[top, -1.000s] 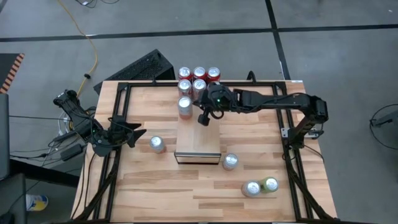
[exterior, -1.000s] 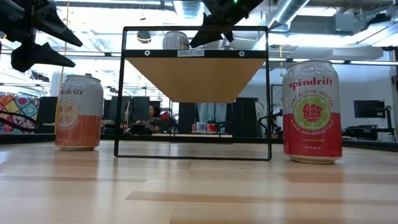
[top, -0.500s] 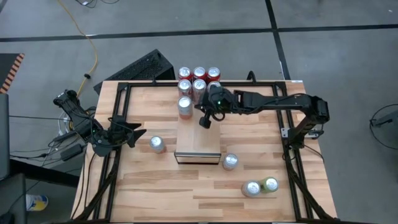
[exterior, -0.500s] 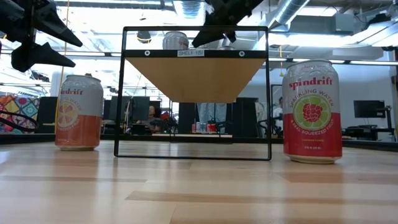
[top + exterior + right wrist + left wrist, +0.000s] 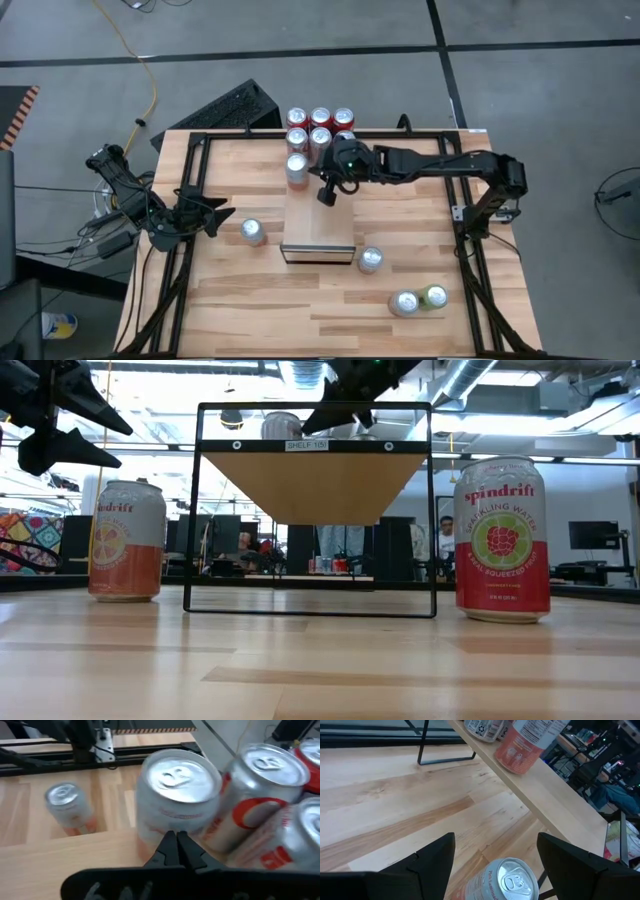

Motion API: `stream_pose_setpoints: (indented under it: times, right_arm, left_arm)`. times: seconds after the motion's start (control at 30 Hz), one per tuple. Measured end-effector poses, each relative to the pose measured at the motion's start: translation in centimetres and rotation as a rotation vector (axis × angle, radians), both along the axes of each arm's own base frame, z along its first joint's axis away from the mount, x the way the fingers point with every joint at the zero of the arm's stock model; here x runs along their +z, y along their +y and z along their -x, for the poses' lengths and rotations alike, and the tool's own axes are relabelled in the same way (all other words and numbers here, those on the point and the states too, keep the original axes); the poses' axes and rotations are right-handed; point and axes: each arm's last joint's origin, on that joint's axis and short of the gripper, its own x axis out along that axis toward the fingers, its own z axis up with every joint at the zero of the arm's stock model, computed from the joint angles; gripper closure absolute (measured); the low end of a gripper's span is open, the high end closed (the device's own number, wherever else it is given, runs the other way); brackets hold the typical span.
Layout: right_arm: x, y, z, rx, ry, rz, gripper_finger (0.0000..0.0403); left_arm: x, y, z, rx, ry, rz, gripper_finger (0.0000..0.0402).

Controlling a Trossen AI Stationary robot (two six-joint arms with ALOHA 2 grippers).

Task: Place canned beverage on shelf
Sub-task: Put the top right orange-white soda can on the shelf, then put the left orange-white soda can on the shelf aligned with the other orange-white soda can

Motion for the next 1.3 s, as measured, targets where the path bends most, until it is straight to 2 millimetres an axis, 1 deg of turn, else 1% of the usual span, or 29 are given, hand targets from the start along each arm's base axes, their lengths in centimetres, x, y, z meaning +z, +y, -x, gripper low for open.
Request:
stream_pose_setpoints:
  times: [0.17,0.23,0.33,0.47,0.53,0.67,0.77,0.83,0.9,1.0,1.13,1.3]
  right_arm:
    - [0.0,-0.9,0.2,-0.024,0.004,0.0,0.0403]
    - [-0.1,-0.9,0.2,-0.026,0.008,-0.001,0.0403]
    - [-0.1,-0.7,0.2,-0.021,0.012,-0.002,0.0403]
    - [0.1,0.2,0.5,-0.003,0.03,-0.013,0.0403]
    - [0.6,1.0,0.9,0.017,0.027,-0.012,0.0403]
    - [2.3,2.2,2.4,0.042,0.016,-0.018,0.0403]
    - [3.2,2.5,3.6,0.046,0.022,-0.021,0.0398]
    - [3.8,2.5,4.4,0.045,0.017,-0.023,0.0383]
    - [4.3,2.6,5.1,0.034,0.015,-0.04,0.036]
    - [4.4,2.6,5.7,0.025,0.035,-0.056,0.0322]
    - [4.4,2.7,5.8,0.031,0.046,-0.06,0.0277]
    - [4.0,2.9,5.5,0.099,0.063,-0.105,0.0225]
  left_arm:
    - [0.0,0.0,0.0,0.0,0.0,0.001,0.0132]
    - [0.0,0.0,0.0,0.0,-0.001,0.002,0.0132]
    - [0.0,0.0,0.0,0.002,-0.003,0.007,0.0132]
    - [0.0,-0.1,-0.1,-0.025,0.01,0.009,0.0132]
    - [0.1,-0.3,-0.2,-0.078,0.038,0.001,0.0132]
    - [0.5,-0.8,-0.6,-0.171,0.051,-0.045,0.0132]
    - [0.6,-1.1,-0.8,-0.209,0.07,-0.111,0.0132]
    - [0.7,-1.2,-1.0,-0.217,0.071,-0.132,0.0131]
    - [0.8,-1.4,-1.1,-0.226,0.065,-0.149,0.0127]
    - [0.8,-1.6,-1.4,-0.241,0.083,-0.193,0.0121]
    - [0.4,-2.2,-1.9,-0.306,0.149,-0.275,0.0119]
    - [0.3,-2.6,-3.2,-0.339,0.199,-0.368,0.0119]
